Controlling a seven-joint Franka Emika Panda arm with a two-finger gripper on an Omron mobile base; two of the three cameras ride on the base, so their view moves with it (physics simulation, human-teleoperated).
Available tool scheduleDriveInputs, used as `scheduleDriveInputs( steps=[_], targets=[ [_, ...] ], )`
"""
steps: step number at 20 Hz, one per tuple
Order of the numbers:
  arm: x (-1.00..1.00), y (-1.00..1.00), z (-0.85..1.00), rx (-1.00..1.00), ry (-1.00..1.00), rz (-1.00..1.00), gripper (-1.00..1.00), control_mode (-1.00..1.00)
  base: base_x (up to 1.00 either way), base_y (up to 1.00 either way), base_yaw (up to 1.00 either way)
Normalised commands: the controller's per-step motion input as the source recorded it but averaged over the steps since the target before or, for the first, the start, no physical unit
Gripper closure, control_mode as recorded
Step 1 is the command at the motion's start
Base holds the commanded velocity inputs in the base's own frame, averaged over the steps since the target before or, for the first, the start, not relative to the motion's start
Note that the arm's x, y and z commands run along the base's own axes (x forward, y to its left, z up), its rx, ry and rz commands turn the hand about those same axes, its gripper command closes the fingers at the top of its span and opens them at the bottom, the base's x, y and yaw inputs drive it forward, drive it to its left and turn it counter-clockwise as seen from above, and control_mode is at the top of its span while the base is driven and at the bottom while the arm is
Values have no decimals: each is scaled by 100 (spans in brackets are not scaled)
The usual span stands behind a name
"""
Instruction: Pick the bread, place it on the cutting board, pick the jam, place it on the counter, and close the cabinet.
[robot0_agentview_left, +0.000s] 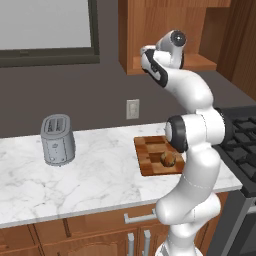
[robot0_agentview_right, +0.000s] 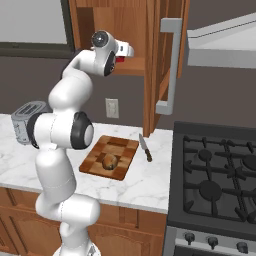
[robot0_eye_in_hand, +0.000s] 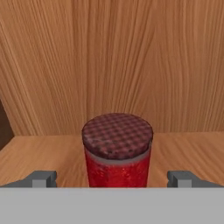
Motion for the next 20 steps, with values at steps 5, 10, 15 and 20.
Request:
scheduleDriveInputs(
  steps=[5, 10, 15, 20],
  targets=[
    [9, 0, -3, 0, 0, 0, -100, -100, 0, 0, 0],
    [8, 0, -3, 0, 0, 0, -100, -100, 0, 0, 0],
    [5, 0, -3, 0, 0, 0, -100, -100, 0, 0, 0],
    [0, 0, -6, 0, 0, 0, -100, -100, 0, 0, 0]
  ],
)
